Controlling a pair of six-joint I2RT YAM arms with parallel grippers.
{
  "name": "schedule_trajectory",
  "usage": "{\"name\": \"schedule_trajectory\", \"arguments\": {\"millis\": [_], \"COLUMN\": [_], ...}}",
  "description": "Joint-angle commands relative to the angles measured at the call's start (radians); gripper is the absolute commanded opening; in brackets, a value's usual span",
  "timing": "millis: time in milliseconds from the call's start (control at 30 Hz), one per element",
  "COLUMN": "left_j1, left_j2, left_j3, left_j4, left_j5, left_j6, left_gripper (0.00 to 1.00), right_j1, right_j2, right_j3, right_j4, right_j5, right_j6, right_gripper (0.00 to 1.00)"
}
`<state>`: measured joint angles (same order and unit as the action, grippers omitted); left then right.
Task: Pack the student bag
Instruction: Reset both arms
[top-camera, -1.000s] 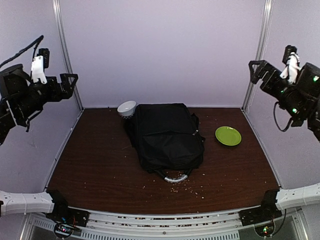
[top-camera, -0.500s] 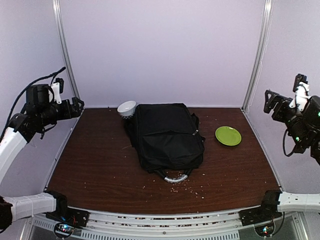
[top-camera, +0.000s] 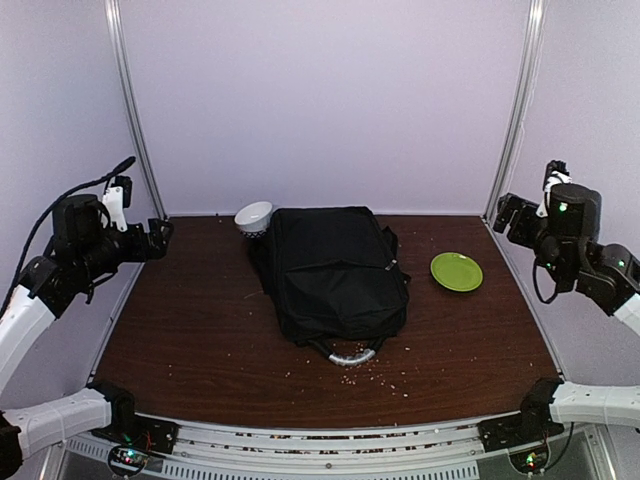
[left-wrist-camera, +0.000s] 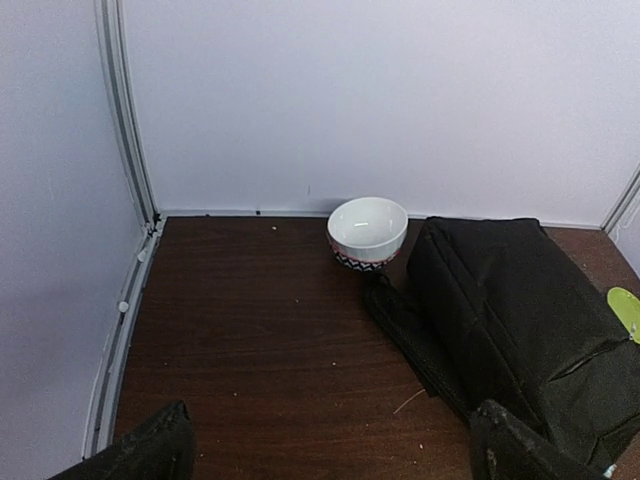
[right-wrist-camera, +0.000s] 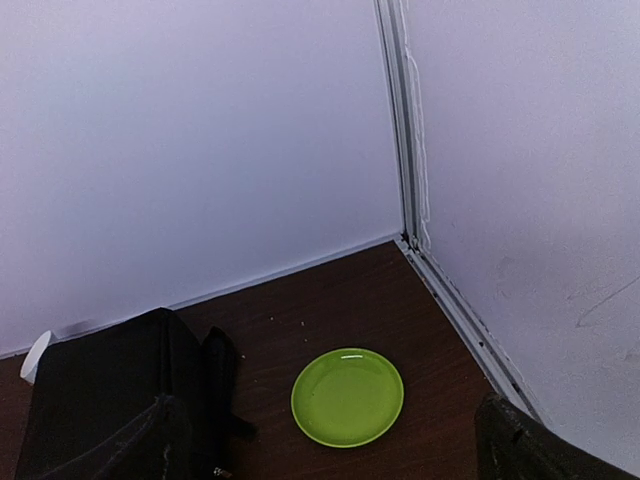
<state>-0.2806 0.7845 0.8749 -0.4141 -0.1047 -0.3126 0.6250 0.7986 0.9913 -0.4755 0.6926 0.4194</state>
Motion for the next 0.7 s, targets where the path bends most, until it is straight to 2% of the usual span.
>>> {"name": "schedule_trajectory", "arguments": {"millis": [0, 167, 267, 433, 667], "left_j1": [-0.009, -0.018, -0.017, -0.018, -0.018], "left_j2": [-0.009, 0.019, 0.041, 0.076, 0.094], "left_j3": [0.013, 0.026, 0.037, 0.048, 0.049], "left_j4": [0.041, 0.034, 0.036, 0.038, 0.039], "left_j5": [-0.086, -0.09, -0.09, -0.093, -0.072], "left_j6": [0.021, 0.013, 0.01, 0.012, 0.007], "left_gripper": [0.98, 0.98, 0.98, 0.98, 0.98], "right_j1": [-0.088, -0.09, -0.089, -0.088, -0.088], "right_j2": [0.023, -0.054, -0.107, -0.188, -0.185], "right_j3": [0.003, -0.056, -0.1, -0.186, -0.226], "right_j4": [-0.022, 0.086, 0.171, 0.303, 0.322], "right_j5": [-0.102, 0.098, 0.15, 0.1, 0.013], "right_j6": [0.162, 0.108, 0.055, 0.033, 0.01], "right_gripper": [0.99, 1.0, 1.0, 0.99, 0.99]}}
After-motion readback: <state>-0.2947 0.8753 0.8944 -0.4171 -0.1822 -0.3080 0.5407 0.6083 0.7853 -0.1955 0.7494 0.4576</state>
